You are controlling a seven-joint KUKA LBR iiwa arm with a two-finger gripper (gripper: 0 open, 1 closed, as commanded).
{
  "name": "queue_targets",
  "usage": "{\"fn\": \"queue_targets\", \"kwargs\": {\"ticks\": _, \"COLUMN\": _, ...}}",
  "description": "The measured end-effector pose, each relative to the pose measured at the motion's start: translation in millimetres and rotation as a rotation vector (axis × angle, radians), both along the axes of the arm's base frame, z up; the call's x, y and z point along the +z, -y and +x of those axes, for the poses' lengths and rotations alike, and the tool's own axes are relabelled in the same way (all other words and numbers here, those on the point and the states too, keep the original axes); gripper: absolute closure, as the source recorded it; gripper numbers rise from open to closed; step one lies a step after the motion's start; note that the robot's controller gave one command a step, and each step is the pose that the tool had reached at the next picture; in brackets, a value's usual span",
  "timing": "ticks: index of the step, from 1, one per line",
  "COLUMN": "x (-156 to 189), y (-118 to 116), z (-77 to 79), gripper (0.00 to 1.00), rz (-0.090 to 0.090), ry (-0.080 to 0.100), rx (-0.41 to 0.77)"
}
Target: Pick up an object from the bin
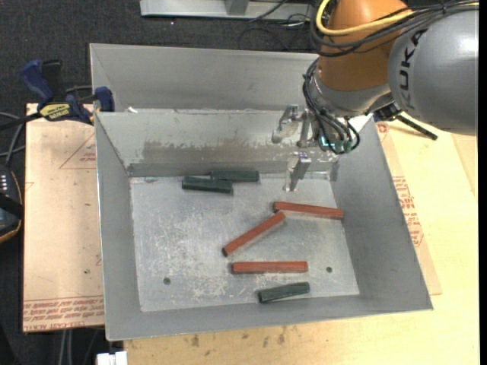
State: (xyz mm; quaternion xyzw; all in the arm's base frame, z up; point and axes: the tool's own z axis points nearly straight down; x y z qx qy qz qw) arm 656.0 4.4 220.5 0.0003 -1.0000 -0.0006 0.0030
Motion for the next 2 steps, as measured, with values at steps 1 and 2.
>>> {"fn": "queue_targets", "kwargs": {"ticks": 1, "x": 4.8, "y": 0.0, "z": 1.6, "gripper": 0.00, "rz": 0.000, "ry": 0.008, "rx": 0.000}}
{"fn": "queue_targets", "kwargs": {"ticks": 2, "x": -67.0, "y": 28.3, "z": -8.0, "gripper": 0.00, "rz": 0.000, "ry": 0.011, "rx": 0.019}}
